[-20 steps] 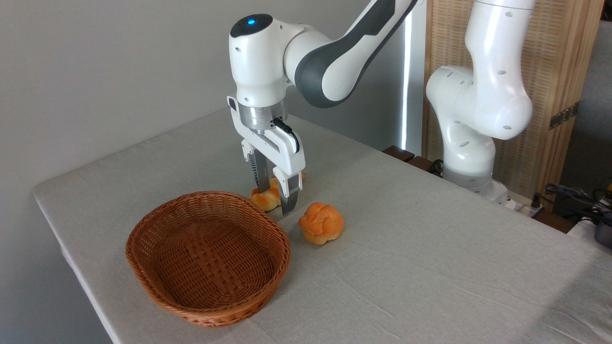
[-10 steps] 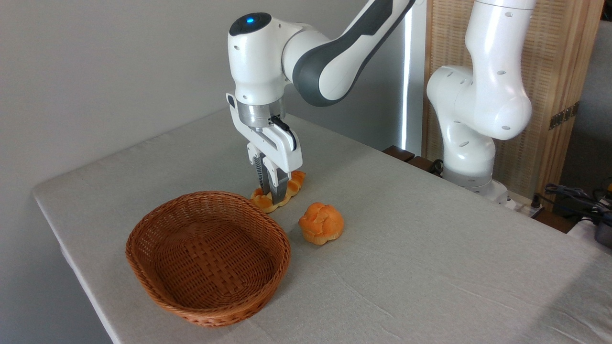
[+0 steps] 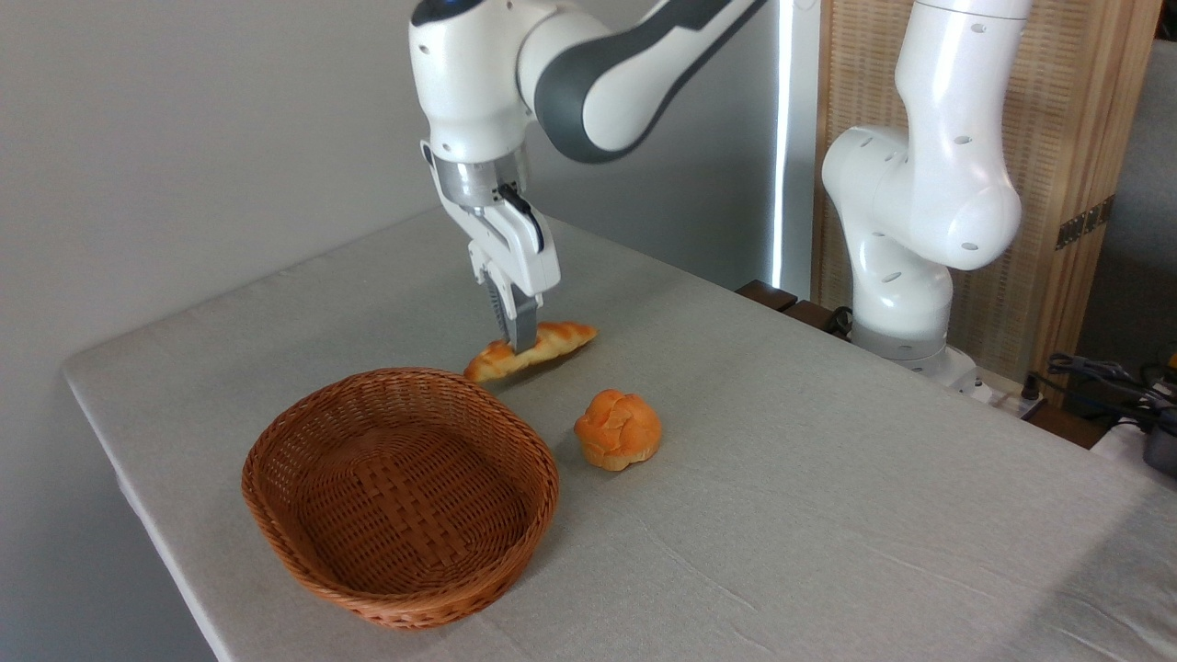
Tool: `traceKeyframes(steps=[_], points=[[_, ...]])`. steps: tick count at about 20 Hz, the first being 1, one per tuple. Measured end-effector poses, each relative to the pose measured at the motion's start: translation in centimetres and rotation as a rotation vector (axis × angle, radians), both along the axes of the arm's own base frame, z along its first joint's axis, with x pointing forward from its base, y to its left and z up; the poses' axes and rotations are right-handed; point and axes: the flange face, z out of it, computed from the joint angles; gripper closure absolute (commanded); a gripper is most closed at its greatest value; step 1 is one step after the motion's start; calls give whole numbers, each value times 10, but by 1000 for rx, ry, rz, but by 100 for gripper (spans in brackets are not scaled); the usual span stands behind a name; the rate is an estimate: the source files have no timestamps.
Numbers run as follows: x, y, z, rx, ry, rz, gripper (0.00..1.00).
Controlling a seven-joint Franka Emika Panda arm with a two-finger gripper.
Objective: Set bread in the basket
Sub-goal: 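Lift the braided roll and carry it toward the wicker basket, then lower the roll into the basket and open the gripper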
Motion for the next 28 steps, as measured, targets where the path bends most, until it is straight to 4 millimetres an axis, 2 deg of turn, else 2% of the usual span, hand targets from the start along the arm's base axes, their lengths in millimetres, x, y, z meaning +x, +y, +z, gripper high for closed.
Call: traceKeyframes(steps=[4, 7, 9, 11, 13, 15, 18, 20, 21, 22, 24, 28], points=[[-2, 4, 13, 6, 57, -59, 100], [9, 14, 33, -11, 30, -43, 99], [23, 29, 59, -32, -23, -13, 97], [41, 51, 94, -50, -97, 10, 96], [52, 70, 118, -64, -149, 16, 96], [66, 78, 126, -72, -207, -1, 96], [96, 73, 114, -77, -319, -3, 90], [113, 66, 97, -74, -366, -13, 75], [119, 63, 89, -72, -381, -19, 34], [125, 59, 82, -70, -394, -22, 15], [132, 51, 70, -59, -406, -42, 0], [135, 41, 56, -4, -400, -100, 0]])
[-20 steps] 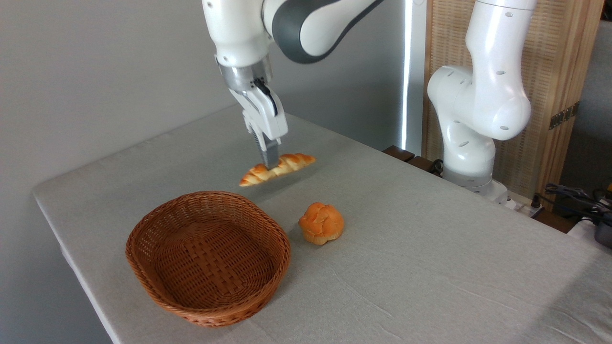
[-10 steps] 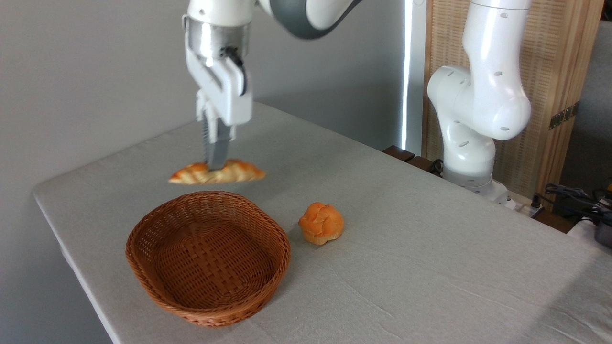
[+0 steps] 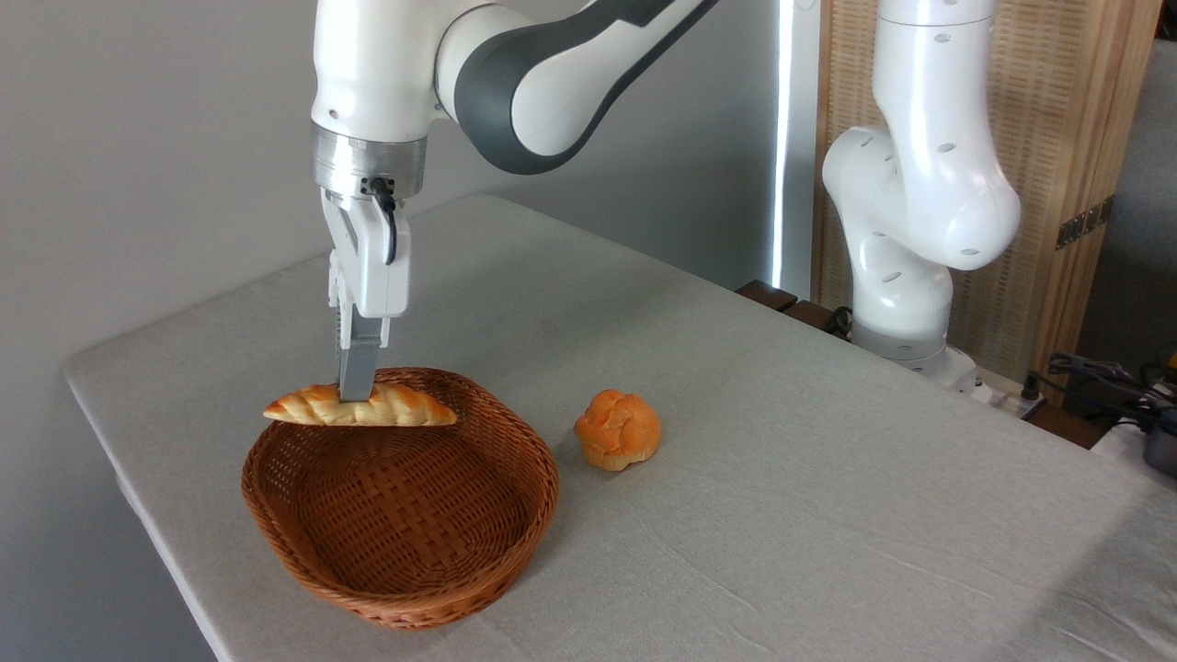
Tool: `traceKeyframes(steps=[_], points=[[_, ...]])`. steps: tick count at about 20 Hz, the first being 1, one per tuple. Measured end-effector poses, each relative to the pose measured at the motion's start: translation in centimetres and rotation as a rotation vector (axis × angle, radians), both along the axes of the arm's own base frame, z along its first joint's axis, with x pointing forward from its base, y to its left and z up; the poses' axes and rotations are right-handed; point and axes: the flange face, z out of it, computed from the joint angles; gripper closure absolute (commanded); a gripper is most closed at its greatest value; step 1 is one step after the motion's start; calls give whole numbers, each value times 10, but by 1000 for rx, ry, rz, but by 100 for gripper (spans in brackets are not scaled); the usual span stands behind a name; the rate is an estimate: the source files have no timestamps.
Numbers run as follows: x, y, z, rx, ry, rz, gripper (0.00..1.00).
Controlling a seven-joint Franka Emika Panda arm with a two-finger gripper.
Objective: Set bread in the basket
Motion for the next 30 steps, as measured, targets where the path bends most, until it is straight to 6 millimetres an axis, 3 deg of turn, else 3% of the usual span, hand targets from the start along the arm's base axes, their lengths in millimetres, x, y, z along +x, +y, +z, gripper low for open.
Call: traceKeyframes(steps=[8, 11, 13, 15, 19, 22, 26, 30], points=[[-1, -9, -4, 8, 5, -23, 0], [-2, -6, 6, 1, -1, -7, 0], [-8, 2, 25, -6, 54, 49, 0], [-15, 14, 57, -3, 139, 112, 0], [-24, 67, 103, 14, 257, 215, 0], [-27, 95, 116, 19, 310, 258, 0], [-21, 108, 124, 16, 306, 284, 0], [-20, 98, 122, 21, 311, 268, 0]])
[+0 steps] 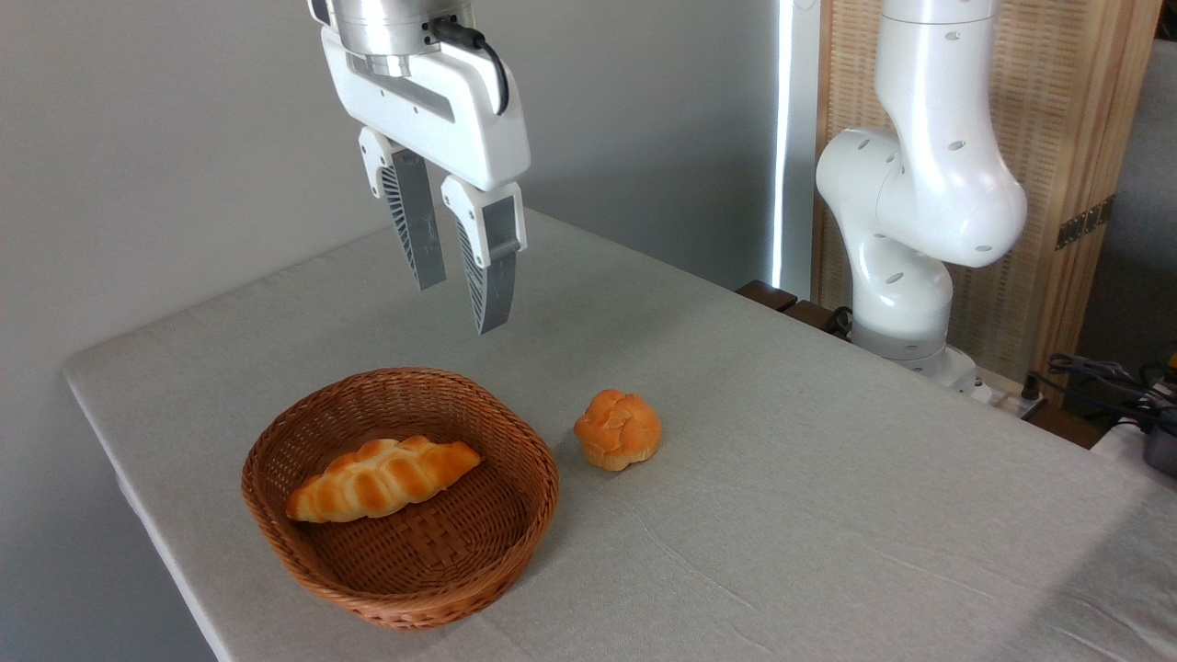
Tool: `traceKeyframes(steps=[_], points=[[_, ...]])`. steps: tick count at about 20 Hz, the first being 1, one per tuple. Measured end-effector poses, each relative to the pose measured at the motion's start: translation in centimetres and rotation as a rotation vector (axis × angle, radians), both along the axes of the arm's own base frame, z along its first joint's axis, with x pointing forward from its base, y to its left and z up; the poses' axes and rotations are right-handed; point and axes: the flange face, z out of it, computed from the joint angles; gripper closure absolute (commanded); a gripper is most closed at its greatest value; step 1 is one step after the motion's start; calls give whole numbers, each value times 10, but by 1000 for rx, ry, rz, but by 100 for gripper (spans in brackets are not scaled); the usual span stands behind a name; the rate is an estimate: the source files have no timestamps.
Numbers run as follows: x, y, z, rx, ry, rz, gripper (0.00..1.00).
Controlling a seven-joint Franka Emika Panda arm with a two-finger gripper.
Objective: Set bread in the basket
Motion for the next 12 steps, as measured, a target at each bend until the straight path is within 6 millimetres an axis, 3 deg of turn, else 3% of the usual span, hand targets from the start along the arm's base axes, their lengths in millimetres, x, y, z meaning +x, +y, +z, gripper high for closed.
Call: traceKeyframes(steps=[3, 12], points=[[0, -10, -2, 2, 3, -15, 0], [1, -3, -2, 3, 6, -3, 0]])
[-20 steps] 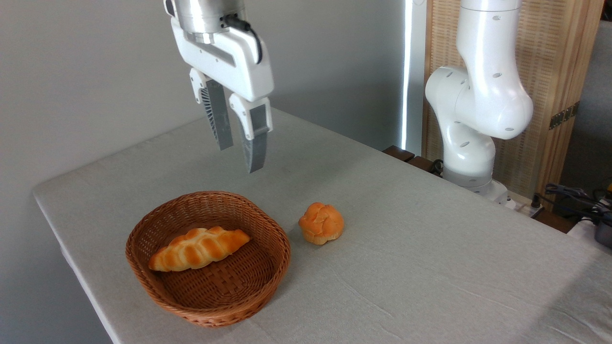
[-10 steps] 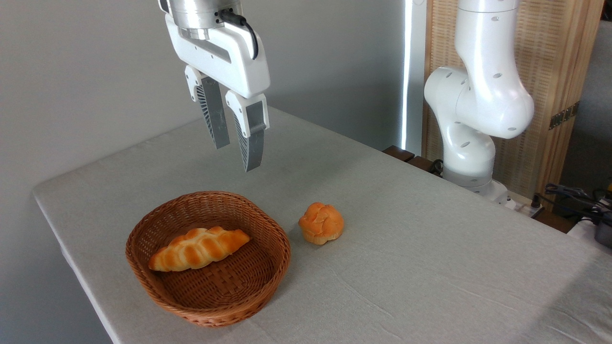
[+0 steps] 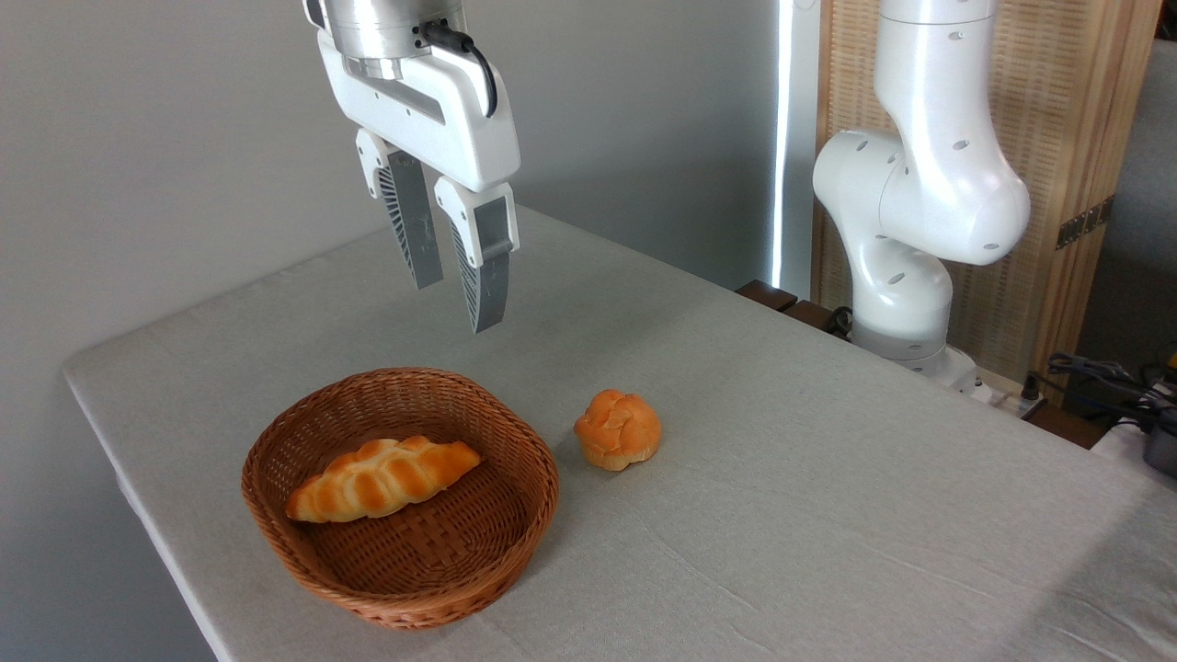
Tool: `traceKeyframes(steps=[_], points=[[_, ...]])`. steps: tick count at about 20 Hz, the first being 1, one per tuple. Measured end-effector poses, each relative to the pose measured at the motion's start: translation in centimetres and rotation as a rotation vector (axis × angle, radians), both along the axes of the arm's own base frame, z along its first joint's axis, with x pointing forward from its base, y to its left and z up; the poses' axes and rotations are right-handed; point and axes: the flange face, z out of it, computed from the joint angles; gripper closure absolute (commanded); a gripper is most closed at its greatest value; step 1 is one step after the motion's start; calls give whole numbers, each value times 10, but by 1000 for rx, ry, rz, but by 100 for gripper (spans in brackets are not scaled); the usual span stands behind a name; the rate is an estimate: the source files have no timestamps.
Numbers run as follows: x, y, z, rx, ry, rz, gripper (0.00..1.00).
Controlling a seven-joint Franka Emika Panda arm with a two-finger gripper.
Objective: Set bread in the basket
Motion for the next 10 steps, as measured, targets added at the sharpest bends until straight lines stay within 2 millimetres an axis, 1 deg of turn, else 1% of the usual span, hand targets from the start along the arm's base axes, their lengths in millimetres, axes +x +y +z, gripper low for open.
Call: traceKeyframes(steps=[10], points=[[-1, 8, -1, 46, 11, 31, 0]])
